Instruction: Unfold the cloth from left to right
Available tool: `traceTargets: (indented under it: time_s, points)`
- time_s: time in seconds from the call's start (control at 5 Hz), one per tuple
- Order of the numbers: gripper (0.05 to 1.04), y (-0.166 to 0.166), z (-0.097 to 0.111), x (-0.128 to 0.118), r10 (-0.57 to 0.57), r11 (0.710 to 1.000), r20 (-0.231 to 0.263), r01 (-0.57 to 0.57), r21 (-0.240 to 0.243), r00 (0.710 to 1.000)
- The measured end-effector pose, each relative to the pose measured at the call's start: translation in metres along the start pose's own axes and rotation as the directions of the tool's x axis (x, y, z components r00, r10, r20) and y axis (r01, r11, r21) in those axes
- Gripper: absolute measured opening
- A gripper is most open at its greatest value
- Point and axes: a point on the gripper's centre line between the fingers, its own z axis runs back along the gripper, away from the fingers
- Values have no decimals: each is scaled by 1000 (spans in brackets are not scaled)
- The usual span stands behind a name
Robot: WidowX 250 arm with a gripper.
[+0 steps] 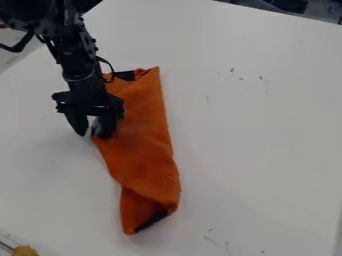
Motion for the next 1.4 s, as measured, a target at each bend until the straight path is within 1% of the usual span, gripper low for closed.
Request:
traceTargets:
  time_s: [0.2, 0.4, 0.6, 0.8, 1.0, 1.2, 1.4]
  points:
    - [376, 1, -1, -1, 15, 1000, -5, -15, 1, 1000]
    - [196, 3, 0, -1, 26, 999, -5, -26, 21, 1000]
    - [109, 0, 3, -3, 6, 999, -21, -5, 48, 1000]
    - [90, -11, 35, 14, -24, 994, 25, 21, 105, 999]
    - [90, -33, 53, 22, -44, 990, 5, 43, 133, 999]
    - [90, -64, 71, 31, -75, 985, 31, 69, 155, 997]
    - [90, -106, 83, 41, -138, 981, 52, 129, 147, 989]
